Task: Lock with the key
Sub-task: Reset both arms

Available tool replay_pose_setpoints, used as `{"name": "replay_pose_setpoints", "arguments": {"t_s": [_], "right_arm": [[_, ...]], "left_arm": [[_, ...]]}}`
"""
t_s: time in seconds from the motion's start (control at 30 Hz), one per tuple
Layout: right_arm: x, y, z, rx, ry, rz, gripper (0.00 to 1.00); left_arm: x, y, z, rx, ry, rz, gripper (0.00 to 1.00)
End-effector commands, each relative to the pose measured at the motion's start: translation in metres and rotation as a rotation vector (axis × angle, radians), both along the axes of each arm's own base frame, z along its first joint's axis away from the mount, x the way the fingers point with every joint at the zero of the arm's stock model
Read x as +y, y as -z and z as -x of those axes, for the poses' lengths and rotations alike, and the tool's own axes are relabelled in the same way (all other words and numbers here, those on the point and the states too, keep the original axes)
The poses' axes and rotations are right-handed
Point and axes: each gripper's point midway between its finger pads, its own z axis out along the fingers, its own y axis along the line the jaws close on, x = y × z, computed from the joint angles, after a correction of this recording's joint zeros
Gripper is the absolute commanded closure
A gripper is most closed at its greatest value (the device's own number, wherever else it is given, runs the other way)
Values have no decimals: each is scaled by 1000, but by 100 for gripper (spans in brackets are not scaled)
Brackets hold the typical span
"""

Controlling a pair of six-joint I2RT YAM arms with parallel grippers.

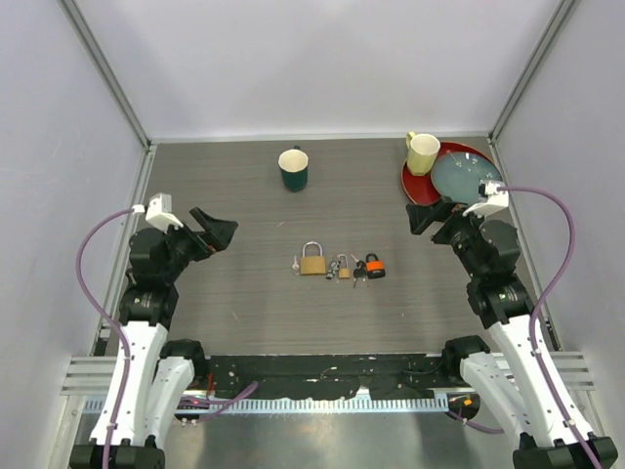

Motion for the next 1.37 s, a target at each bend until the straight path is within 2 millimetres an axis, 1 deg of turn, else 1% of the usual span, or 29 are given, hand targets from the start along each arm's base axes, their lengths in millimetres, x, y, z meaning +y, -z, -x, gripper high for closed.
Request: {"name": "replay_pose_setpoints", "arguments": {"t_s": [0.0,0.07,0.13,0.17,0.23,0.33,0.4,0.43,0.47,0.5,0.53,0.67,0.73,0.77,0.8,0.83,0.87,0.93,0.97,1.0,1.03,1.1,1.13,1.17,1.2,1.23,1.27,1.3,1.33], "right_arm": [[-2,-13,-7,-66,13,-9,0],[-4,-6,-8,-49,32,-14,0],[-5,-4,-9,-52,38,-21,0],[-5,1,-10,-39,43,-23,0],[-5,3,-11,-34,41,-23,0],[-5,11,-13,-10,47,-18,0],[-9,20,-16,12,67,-12,0],[-9,24,-18,19,73,-14,0],[-9,31,-18,33,75,-16,0],[-15,38,-20,49,112,-19,0],[-15,35,-23,28,116,-25,0],[-17,47,-27,51,136,-17,0],[-19,53,-30,70,138,7,0],[-20,55,-31,78,144,12,0],[-20,58,-32,90,146,14,0],[-22,61,-33,101,157,23,0],[-22,67,-36,121,162,30,0],[-25,75,-39,142,180,35,0],[-29,86,-42,168,202,47,0],[-30,89,-43,169,207,59,0],[-30,88,-46,149,206,68,0],[-33,100,-48,151,208,110,0],[-32,94,-52,108,207,112,0],[-36,102,-51,107,219,132,0],[-38,102,-52,94,227,143,0],[-41,100,-54,72,241,154,0],[-46,107,-53,79,261,174,0],[-55,109,-53,81,309,183,0],[-57,109,-52,78,321,190,0]], "left_arm": [[4,-19,3,-118,-11,-27,0],[5,-14,4,-120,-16,-32,0],[8,-10,4,-110,-34,-37,0],[8,-3,4,-98,-32,-37,0],[4,3,4,-83,-12,-26,0],[-2,18,1,-38,22,-5,0],[-4,26,-2,-12,32,2,0],[-5,33,-4,17,35,2,0],[-5,35,-4,22,37,0,0],[-4,36,-6,26,36,-6,0],[-3,41,-7,36,32,-20,0],[8,53,-12,65,-21,-51,0],[10,53,-16,52,-31,-63,0],[12,57,-17,58,-35,-74,0],[12,55,-20,44,-35,-82,0],[13,58,-21,50,-33,-89,0],[14,57,-22,43,-29,-106,0],[17,62,-25,59,-37,-132,0],[20,63,-26,59,-50,-146,0],[29,67,-29,67,-95,-172,0],[33,68,-29,68,-111,-188,0],[39,69,-31,64,-133,-229,0],[42,71,-33,68,-155,-251,0],[44,72,-34,69,-166,-266,0],[45,68,-37,47,-171,-279,0],[44,71,-40,50,-170,-302,0],[44,71,-42,47,-168,-309,0],[48,71,-45,54,-201,-326,0],[53,68,-47,55,-228,-338,0]]}}
